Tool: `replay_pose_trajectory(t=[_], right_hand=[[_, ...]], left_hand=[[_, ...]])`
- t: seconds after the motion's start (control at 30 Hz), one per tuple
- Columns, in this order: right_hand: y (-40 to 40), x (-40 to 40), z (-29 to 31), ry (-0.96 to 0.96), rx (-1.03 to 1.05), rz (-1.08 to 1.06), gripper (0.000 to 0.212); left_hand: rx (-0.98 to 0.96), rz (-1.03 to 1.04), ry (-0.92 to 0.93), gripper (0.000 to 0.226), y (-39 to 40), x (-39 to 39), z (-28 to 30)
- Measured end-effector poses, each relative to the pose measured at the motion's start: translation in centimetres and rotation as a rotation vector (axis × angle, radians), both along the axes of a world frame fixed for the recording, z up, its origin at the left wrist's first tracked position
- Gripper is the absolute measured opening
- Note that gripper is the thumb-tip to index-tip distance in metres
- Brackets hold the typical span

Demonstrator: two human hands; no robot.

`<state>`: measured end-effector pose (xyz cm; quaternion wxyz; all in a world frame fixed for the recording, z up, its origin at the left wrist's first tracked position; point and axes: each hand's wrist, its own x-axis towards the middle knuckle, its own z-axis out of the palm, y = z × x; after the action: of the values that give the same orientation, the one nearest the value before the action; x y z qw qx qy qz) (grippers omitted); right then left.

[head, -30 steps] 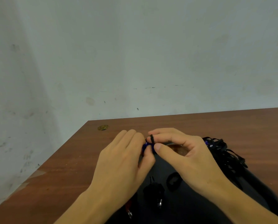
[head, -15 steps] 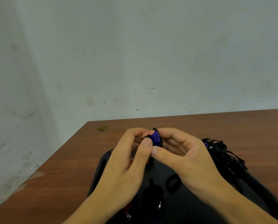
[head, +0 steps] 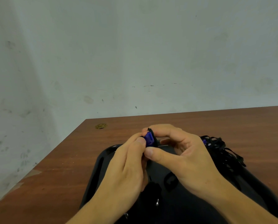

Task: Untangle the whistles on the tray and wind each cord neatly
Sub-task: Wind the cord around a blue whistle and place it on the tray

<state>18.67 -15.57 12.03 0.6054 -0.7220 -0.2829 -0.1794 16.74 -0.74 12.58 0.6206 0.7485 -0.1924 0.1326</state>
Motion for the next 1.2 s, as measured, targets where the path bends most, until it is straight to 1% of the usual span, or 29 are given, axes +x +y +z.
replay_pose_trajectory(t=[0.07, 0.13, 0.2, 0.3, 0.37, 0.43, 0.47, 0.57, 0.63, 0.7, 0.77, 0.83, 0.93, 1.0, 1.1, 1.2], right_hand=[[0.1, 0.2, -0.2, -0.008, -0.007, -0.041, 0.032], [0.1, 0.2, -0.2, 0.0, 0.001, -0.027, 0.03], [-0.1, 0.1, 0.0, 0.033, 0.013, 0.02, 0.029], [-0.6, 0.0, 0.4, 0.153, 0.135, 0.181, 0.027], [-0.6, 0.0, 0.5, 0.195, 0.187, 0.202, 0.016], [-0.6, -0.1, 0.6, 0.192, 0.195, 0.176, 0.009], [-0.6, -0.1, 0.7, 0.163, 0.16, 0.151, 0.009], [-1.4, -0.3, 0.9, 0.031, -0.082, 0.032, 0.011], [-1.9, -0.2, 0.9, -0.071, -0.239, -0.049, 0.013], [-2.2, 0.0, 1.0, -0.207, -0.361, -0.135, 0.01], [-2.2, 0.2, 1.1, -0.275, -0.401, -0.178, 0.01], [-2.2, 0.0, 1.2, -0.207, -0.336, -0.147, 0.011], [-2.4, -0.5, 1.4, -0.005, -0.203, -0.017, 0.017], [-2.7, -0.5, 1.5, 0.078, -0.166, 0.043, 0.019], [-2.9, -0.6, 1.7, 0.138, -0.118, 0.099, 0.018], [-2.9, -0.3, 1.6, 0.177, -0.087, 0.095, 0.02]], left_hand=[[0.028, 0.004, -0.037, 0.044, 0.0, 0.2, -0.3], [0.05, -0.022, -0.04, 0.047, 0.2, 0.4, -0.4], [0.087, -0.039, -0.056, 0.041, 0.6, 0.5, -0.1], [0.217, -0.011, -0.158, 0.025, 1.1, 0.6, 0.1], [0.319, 0.018, -0.238, 0.017, 1.5, 0.7, -0.1], [0.389, 0.05, -0.294, 0.02, 1.9, 0.9, -0.3], [0.417, 0.066, -0.303, 0.025, 2.1, 1.1, -0.3], [0.455, 0.035, -0.299, 0.033, 2.4, 1.3, -0.7], [0.446, -0.034, -0.301, 0.03, 2.4, 1.2, -0.7], [0.43, -0.062, -0.31, 0.024, 2.3, 1.0, -0.5], [0.408, -0.047, -0.3, 0.019, 2.3, 1.0, -0.4], [0.377, -0.056, -0.27, 0.017, 2.2, 0.9, -0.3], [0.327, -0.082, -0.219, 0.017, 1.9, 0.8, -0.2], [0.304, -0.099, -0.19, 0.018, 1.9, 0.8, -0.2], [0.303, -0.114, -0.181, 0.019, 2.0, 0.8, -0.2], [0.322, -0.094, -0.188, 0.02, 2.1, 1.0, -0.3]])
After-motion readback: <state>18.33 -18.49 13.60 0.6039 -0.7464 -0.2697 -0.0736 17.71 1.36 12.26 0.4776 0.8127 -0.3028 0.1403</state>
